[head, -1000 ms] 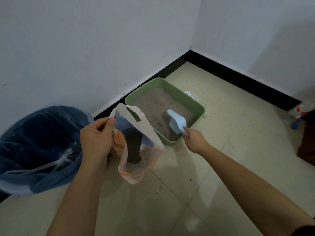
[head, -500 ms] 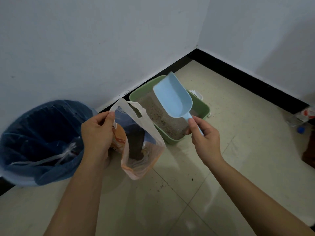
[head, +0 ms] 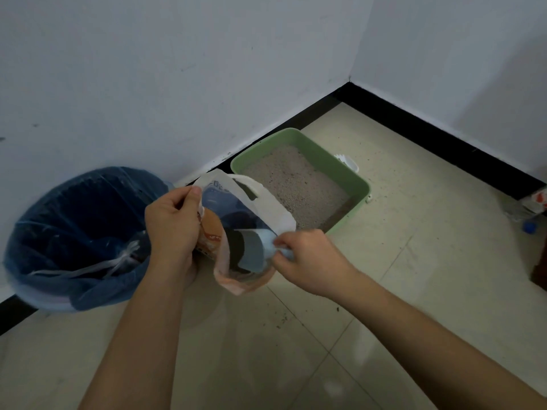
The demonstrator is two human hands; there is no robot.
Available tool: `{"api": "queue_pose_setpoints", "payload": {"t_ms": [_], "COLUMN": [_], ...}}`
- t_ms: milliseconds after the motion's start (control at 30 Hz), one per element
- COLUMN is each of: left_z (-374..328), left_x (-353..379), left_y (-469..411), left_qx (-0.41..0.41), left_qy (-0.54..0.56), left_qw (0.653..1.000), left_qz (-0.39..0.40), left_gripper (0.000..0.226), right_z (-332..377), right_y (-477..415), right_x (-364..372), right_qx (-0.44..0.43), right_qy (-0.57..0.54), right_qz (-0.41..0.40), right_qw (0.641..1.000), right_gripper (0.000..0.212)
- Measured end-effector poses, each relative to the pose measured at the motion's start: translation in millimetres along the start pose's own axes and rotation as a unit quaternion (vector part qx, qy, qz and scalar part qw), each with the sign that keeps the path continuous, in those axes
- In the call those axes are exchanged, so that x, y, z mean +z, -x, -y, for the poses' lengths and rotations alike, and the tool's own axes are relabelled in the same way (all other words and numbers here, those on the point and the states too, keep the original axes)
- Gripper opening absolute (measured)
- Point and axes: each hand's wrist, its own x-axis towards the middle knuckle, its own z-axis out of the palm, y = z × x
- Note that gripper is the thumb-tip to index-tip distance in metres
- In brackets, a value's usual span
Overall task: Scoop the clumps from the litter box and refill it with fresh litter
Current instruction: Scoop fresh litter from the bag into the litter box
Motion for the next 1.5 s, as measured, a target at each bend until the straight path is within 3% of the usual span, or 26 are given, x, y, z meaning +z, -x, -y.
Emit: {"api": "queue_pose_setpoints", "payload": {"t_ms": [200, 267, 333, 467, 567, 667, 833, 1067, 1300, 1400, 1500], "left_z": [-3, -4, -3, 0, 0, 2, -14, -145, -329, -431, -541], "left_x": [1, -1, -3, 0, 4, -1, -7, -15, -67, -104, -147], "left_y": [7, 9, 10, 16, 23, 19, -1, 21, 57, 84, 118], "left_qx": [0.018, 0.019, 0.022, 0.034, 0.053, 0.050, 0.027, 0.022, -0.053, -0.051, -0.058], "left_qy": [-0.010, -0.006, -0.010, -0.038, -0.060, -0.069, -0.125, -0.135, -0.059, -0.054, -0.034], "left_qw": [1.000, 1.000, 1.000, 0.999, 0.997, 0.995, 0.990, 0.990, 0.994, 0.994, 0.993], "left_qz": [-0.001, -0.004, -0.006, 0.009, -0.008, -0.042, -0.065, -0.023, -0.070, -0.084, -0.101], "left_gripper": [0.011, 0.011, 0.012, 0.014, 0.015, 0.014, 0.014, 0.014, 0.013, 0.013, 0.013], "right_z": [28, 17, 3, -19, -26, -39, -36, 41, 146, 204, 278], "right_y": [-35, -30, -23, -10, -4, -9, -28, -36, -27, -23, -14], "right_x": [14, 18, 21, 30, 28, 14, -24, -130, -304, -402, -508], "right_qx": [0.080, 0.100, 0.097, 0.110, 0.043, -0.023, 0.016, 0.056, 0.058, 0.000, -0.060], "right_qy": [-0.090, -0.105, -0.028, 0.121, 0.187, 0.155, 0.003, -0.180, -0.123, -0.105, -0.076], "right_qz": [0.132, 0.122, 0.106, 0.081, 0.090, 0.065, 0.003, -0.130, -0.127, -0.131, -0.086], "right_qw": [0.984, 0.982, 0.989, 0.983, 0.977, 0.985, 1.000, 0.973, 0.983, 0.986, 0.992], "right_gripper": [0.083, 0.094, 0.097, 0.075, 0.043, 0.022, 0.020, 0.017, 0.016, 0.013, 0.010]}}
